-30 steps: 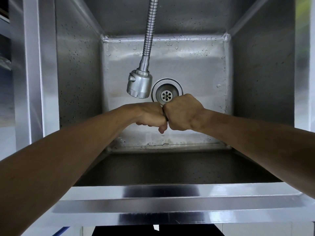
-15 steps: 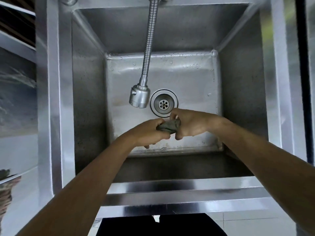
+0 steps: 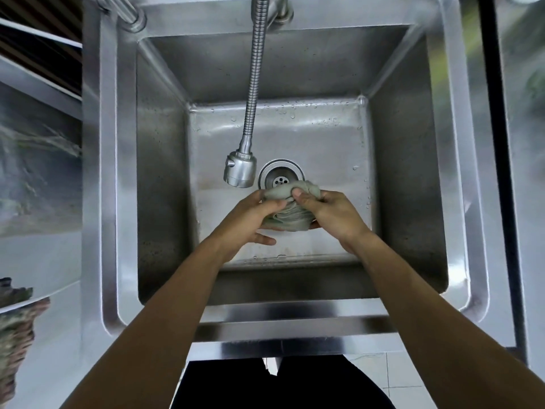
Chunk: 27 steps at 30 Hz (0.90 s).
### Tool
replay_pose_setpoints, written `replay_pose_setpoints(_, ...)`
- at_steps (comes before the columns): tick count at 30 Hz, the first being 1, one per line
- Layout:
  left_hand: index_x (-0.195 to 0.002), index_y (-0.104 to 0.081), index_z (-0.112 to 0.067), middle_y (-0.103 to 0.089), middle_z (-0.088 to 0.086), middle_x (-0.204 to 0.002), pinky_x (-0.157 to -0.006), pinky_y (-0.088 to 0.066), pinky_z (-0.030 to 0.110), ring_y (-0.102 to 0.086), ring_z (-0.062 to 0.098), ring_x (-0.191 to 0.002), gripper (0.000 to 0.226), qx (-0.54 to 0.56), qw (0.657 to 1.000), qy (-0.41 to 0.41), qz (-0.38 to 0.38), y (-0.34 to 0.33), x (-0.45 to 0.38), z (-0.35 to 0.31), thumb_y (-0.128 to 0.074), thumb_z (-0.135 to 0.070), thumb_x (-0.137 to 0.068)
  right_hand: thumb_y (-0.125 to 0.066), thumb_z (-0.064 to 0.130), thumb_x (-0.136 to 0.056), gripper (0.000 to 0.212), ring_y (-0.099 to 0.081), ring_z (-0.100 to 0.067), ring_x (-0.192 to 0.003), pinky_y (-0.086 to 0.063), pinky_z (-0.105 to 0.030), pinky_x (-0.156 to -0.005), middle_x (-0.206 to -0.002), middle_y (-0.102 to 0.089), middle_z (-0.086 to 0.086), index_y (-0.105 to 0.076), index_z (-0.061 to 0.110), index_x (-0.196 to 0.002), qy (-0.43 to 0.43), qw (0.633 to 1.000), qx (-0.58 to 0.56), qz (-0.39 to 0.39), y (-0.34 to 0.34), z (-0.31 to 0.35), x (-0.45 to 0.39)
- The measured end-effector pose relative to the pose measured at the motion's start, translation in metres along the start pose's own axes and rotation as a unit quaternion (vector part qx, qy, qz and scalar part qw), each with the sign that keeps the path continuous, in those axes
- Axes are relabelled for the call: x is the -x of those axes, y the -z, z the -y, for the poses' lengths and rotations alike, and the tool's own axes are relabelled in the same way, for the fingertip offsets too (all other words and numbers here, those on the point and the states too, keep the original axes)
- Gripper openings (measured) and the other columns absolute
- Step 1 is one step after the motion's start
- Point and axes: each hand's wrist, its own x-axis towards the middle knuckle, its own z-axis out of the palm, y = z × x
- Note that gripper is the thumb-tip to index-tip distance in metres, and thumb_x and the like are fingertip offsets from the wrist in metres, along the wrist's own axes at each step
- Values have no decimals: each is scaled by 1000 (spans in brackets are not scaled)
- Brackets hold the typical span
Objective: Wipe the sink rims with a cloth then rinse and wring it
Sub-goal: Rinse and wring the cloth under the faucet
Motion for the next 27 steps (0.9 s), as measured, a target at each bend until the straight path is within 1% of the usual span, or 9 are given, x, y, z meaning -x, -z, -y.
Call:
replay_pose_setpoints(4,-113,-66,-21,-74,1,-104,-72,-62,30,-73,18,-94,17,-55,992,-87,-73,-3,6,4,-69,-26,-97,-76,18,-94,26,-71,-15,-84,-58,-29,-71,-96,-74,-6,-67,10,-117,42,999,-9,21,5,5,13)
replay_pose_setpoints(8,-119,-60,-20,-71,10,-110,-65,-61,30,-72,13,-84,35,-27,994,-86,-60,-6,23,1,-78,-14,-90,-76,-5,-88,38,-67,-16,-84,-59,-30,-77,-98,-70,-13,-64,13,-120,74,996,-15,42,17,8,30)
replay_pose_setpoints(13,-130,-40,-40,-64,2,-129,-72,-62,40,-74,22,-91,70,-12,996,-89,-5,-8,50,2,-80,-4,-85,-70,14,-98,29,-65,-28,-80,-60,-30,-60,-100,-71,-27,-63,22,-125,41,998,-45,27,28,18,56)
replay_pose_setpoints(16,-129,-49,-40,-65,0,-129,-79,-62,40,-73,21,-93,66,-36,994,-104,23,-10,61,6,-71,6,-87,-66,18,-101,28,-65,-23,-79,-56,-25,-56,-107,-71,-29,-61,23,-128,48,998,-30,10,26,12,62)
replay_pose_setpoints(19,-123,-64,-34,-63,0,-132,-76,-61,33,-73,19,-95,55,-34,995,-90,24,-11,63,5,-59,11,-90,-65,17,-101,31,-66,-19,-86,-55,-24,-63,-111,-72,-23,-61,28,-130,32,998,-38,45,25,8,65)
replay_pose_setpoints(21,-118,-67,-32,-66,2,-125,-71,-62,33,-74,19,-92,39,-45,995,-92,-16,-13,60,3,-62,0,-96,-73,12,-94,49,-68,-16,-98,-55,-25,-75,-119,-69,-13,-57,35,-135,12,994,-36,102,25,5,67)
replay_pose_setpoints(23,-110,-70,-32,-69,3,-115,-71,-64,42,-74,26,-93,20,-69,990,-114,-55,-15,54,2,-68,-17,-98,-84,20,-85,68,-62,-9,-111,-51,-20,-88,-133,-58,1,-50,44,-140,22,987,79,138,21,3,70)
replay_pose_setpoints(25,-103,-72,-31,-70,-1,-103,-77,-63,51,-73,31,-90,11,-99,983,-143,-57,-16,49,1,-70,-23,-96,-89,34,-79,75,-48,-2,-126,-41,-13,-98,-141,-39,13,-48,48,-141,72,972,196,105,12,2,73)
replay_pose_setpoints(27,-102,-71,-31,-70,-2,-99,-75,-63,50,-72,25,-80,9,-119,980,-157,-31,-17,46,-3,-71,-24,-96,-85,37,-83,56,-43,7,-125,-37,-13,-103,-141,-45,16,-60,44,-132,149,965,211,41,4,1,70)
